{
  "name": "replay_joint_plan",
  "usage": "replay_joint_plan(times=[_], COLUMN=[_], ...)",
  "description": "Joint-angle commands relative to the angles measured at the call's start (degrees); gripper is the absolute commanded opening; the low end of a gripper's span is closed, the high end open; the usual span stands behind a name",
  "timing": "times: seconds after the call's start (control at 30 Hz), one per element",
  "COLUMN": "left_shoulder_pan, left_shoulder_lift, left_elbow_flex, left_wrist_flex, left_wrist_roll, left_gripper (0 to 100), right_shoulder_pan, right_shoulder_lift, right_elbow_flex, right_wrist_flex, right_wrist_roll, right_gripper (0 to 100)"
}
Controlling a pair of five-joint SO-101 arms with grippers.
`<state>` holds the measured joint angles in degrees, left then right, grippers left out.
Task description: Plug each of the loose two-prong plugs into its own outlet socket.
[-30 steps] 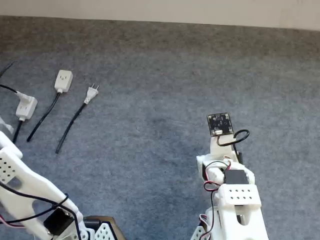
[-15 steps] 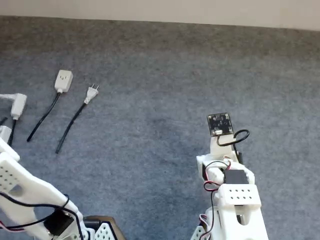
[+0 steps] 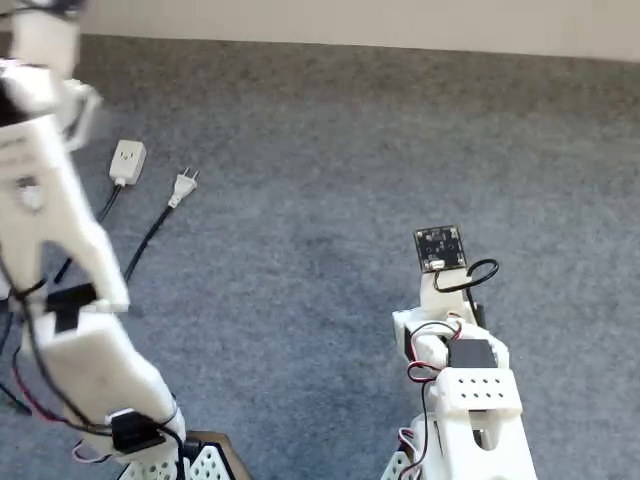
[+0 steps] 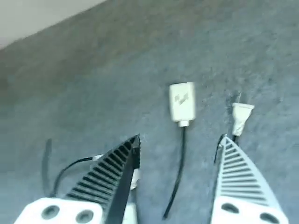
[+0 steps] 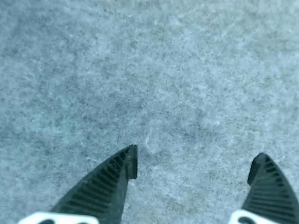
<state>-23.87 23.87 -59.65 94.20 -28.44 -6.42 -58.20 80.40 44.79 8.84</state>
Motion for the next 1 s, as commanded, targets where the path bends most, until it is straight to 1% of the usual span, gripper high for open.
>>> replay_joint_plan(times=[0.0,0.17,0.4,0.73,0.97], left_shoulder_pan=[1.36,1.1,1.19,0.04,-1.01], left_shoulder_lift=[11.91,23.87,33.1,40.75,41.01], left_elbow_flex=[-0.57,-0.57,-0.57,-0.57,-1.98], left_wrist_flex=[-7.47,-14.07,-17.93,-18.11,-18.2], left_wrist_roll=[2.73,1.76,1.23,1.58,1.49], left_gripper=[25,25,25,25,25], right_shoulder_pan=[-0.57,-0.57,-0.66,-0.66,-1.1], right_shoulder_lift=[-1.01,-1.01,-1.01,-0.84,-0.75], right_elbow_flex=[-0.31,-0.31,-0.31,-0.31,-0.31], right_wrist_flex=[-1.01,-1.01,-1.01,-1.01,-1.01], right_wrist_roll=[0.35,0.44,0.44,0.44,0.18], right_gripper=[36.1,36.1,36.1,36.1,36.1])
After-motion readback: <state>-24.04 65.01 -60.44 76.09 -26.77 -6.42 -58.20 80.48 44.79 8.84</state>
